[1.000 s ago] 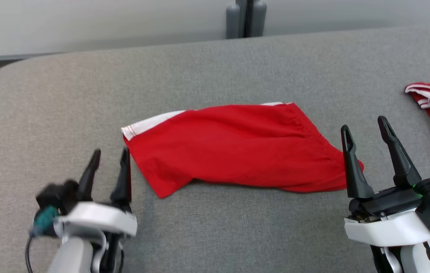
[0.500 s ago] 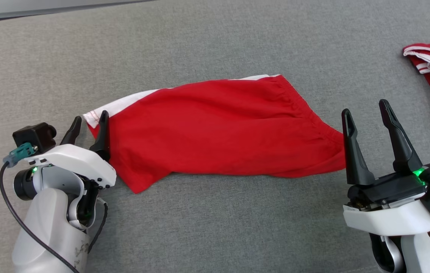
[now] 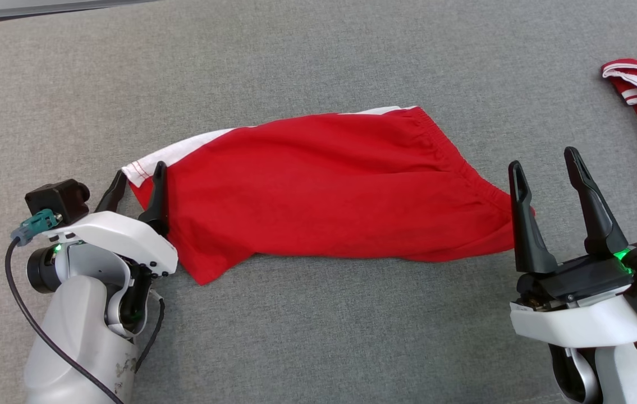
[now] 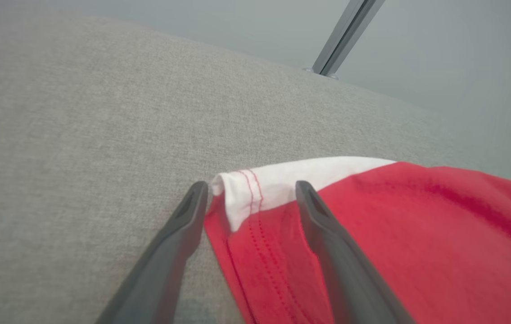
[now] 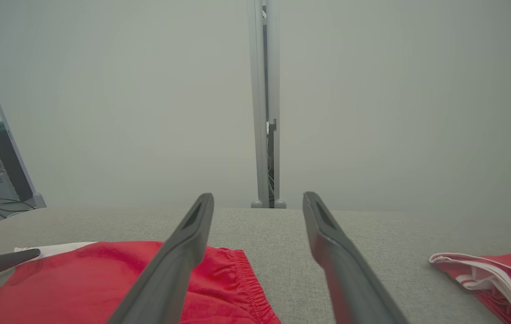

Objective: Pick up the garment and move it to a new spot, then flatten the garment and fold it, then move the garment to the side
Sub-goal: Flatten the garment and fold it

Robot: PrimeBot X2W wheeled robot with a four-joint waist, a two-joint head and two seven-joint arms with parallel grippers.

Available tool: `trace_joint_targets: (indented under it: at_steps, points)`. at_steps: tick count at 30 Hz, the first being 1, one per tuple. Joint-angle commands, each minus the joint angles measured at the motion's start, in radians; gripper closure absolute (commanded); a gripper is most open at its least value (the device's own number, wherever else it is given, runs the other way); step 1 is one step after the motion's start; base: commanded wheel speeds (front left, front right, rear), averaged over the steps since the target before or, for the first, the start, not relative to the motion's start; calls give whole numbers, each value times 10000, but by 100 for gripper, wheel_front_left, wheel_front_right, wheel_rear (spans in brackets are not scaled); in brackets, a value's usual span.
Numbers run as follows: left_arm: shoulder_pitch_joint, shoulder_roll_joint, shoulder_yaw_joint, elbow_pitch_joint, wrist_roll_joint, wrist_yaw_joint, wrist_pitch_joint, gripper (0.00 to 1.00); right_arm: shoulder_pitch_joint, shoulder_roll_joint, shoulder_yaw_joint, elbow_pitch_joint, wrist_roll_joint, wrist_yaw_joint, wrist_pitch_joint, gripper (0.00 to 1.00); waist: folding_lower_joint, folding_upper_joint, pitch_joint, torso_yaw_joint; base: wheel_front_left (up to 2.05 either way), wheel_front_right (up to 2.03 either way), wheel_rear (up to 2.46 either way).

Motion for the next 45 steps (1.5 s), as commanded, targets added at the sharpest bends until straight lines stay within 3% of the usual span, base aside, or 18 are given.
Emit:
trace_joint_targets:
  at_steps: [1, 3, 4, 5, 6, 7, 18, 22, 26, 36, 45]
  points:
    - [-203, 64, -1, 3, 20, -44, -47, 0, -100, -49, -42, 12, -57, -3, -8, 0, 0, 0, -16, 20, 0, 0, 0]
    - [-172, 45, -48, -13, 17, -47, -77, 0, -103, -49, -27, 39, -77, -3, -8, 0, 0, 0, -38, 49, 0, 0, 0]
    - [-155, 35, -75, -22, 6, -50, -77, 6, -107, -49, -17, 49, -81, -3, -8, 0, 0, 0, -44, 61, 0, 0, 0]
    - [-140, 28, -105, -22, -19, -69, -44, 36, -112, -49, -8, 61, -98, -3, -8, 0, 0, 0, -47, 69, 0, 0, 0]
    - [-132, 21, -124, -20, -54, -96, -7, 82, -118, -49, 1, 66, -109, -3, -8, 0, 0, 0, -47, 77, 0, 0, 0]
    - [-133, 19, -138, -26, -79, -84, 16, 100, -125, -49, 8, 68, -122, -3, -8, 0, 0, 0, -45, 85, 0, 0, 0]
    - [-129, 86, -196, -154, -45, -73, -452, 100, -262, -47, -82, 238, -264, -3, -8, 0, 0, 0, -132, 143, 0, 0, 0]
    - [124, 28, -373, -214, 26, -96, -625, 100, -743, -76, -224, 1301, -52, -1, 37, 0, 0, 0, -356, 294, 0, 0, 0]
    - [199, -47, -613, -247, 75, -178, -695, 100, -1908, -589, 257, 2682, 512, -3, 950, 0, 0, 0, -390, 477, 0, 0, 0]
    - [-10, -150, -1095, -346, 144, -244, -738, 100, -4911, -932, 865, 5509, 4318, -3, 4085, 0, 0, 0, -71, 920, 0, 0, 0]
    - [-159, -220, -1408, -276, 132, -277, -856, 100, -6162, -1090, 1231, 7191, 5050, -1, 5567, 0, 0, 0, 132, 1235, 0, 0, 0]
